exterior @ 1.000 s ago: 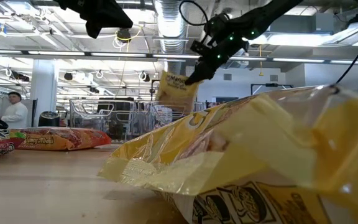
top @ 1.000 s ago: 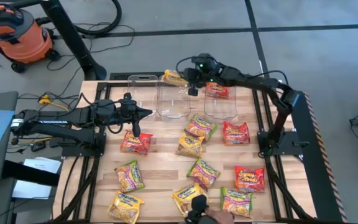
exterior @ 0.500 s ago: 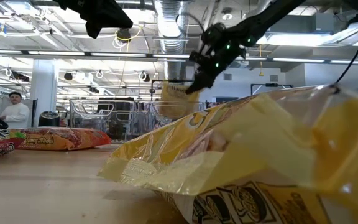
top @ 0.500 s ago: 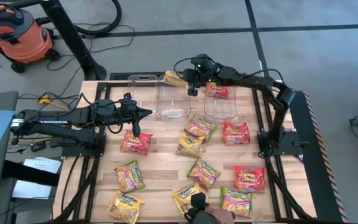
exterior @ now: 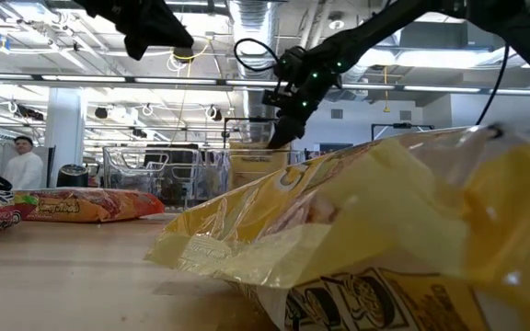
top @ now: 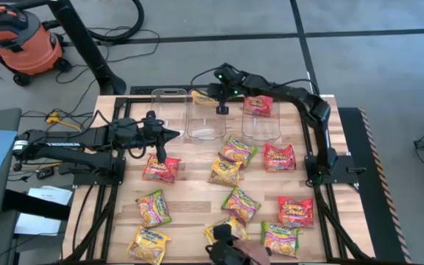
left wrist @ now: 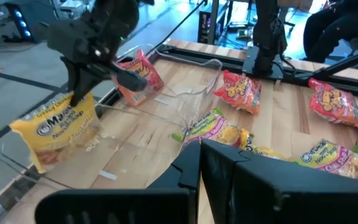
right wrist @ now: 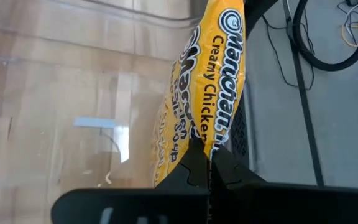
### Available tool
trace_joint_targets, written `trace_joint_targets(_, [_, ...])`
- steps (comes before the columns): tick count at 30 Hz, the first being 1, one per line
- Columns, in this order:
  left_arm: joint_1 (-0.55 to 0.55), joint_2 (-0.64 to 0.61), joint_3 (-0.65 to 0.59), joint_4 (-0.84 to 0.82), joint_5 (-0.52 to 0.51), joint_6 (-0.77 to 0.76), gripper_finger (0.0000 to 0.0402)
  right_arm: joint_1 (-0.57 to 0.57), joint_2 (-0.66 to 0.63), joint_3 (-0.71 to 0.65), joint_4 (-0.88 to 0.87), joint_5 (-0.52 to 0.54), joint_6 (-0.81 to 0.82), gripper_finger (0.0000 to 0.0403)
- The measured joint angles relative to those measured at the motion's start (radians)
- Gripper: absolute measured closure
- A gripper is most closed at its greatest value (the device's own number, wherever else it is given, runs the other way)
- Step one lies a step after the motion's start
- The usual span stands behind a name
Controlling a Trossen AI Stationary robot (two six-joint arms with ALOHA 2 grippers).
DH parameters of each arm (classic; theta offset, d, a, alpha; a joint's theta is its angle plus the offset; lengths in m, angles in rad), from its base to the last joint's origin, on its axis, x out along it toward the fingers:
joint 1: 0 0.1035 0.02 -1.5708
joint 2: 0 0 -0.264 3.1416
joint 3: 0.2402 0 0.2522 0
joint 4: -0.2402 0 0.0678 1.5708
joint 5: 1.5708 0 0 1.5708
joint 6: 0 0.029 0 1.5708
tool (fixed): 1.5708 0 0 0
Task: Sort Maruchan noodles
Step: Put the yellow noodle pack into the middle transparent bin
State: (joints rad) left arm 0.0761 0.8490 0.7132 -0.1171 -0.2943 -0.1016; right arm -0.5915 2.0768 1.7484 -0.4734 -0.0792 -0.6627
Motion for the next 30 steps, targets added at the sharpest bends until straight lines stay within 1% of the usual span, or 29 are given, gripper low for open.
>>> trace_joint_targets(3, [0.0,0.0,0.0,-0.008,0.0,0.002,0.0401,0.0,0.009,0.018,-0.016,0.0,-0.008,0.0398])
trace_joint_targets(6, [0.0,0.0,0.0,-0.008,0.0,0.002,0.0401,-0.001,0.009,0.02,-0.019,0.0,-0.051,0.0396])
trace_joint_targets(12, [0.0,0.0,0.0,-0.007,0.0,0.002,0.0401,-0.006,0.008,0.02,-0.043,0.0,-0.054,0.0391])
trace_joint_targets(15, [0.0,0.0,0.0,-0.007,0.0,0.001,0.0401,-0.006,0.008,0.02,-0.047,0.0,-0.054,0.0373])
trace_joint_targets(18, [0.0,0.0,0.0,-0.007,0.0,-0.01,0.0401,-0.006,0.008,0.02,-0.046,0.001,-0.053,0.0345])
trace_joint_targets(22, [0.0,0.0,0.0,-0.006,0.0,-0.016,0.0401,-0.005,0.008,0.02,-0.045,0.033,-0.034,0.0316])
trace_joint_targets(25, [0.0,0.0,0.0,-0.006,0.0,-0.017,0.0401,-0.006,0.008,0.02,-0.043,0.032,0.004,0.0304])
trace_joint_targets(30, [0.0,0.0,0.0,-0.005,0.0,-0.018,0.0402,-0.012,0.008,0.02,-0.042,0.03,0.044,0.0301])
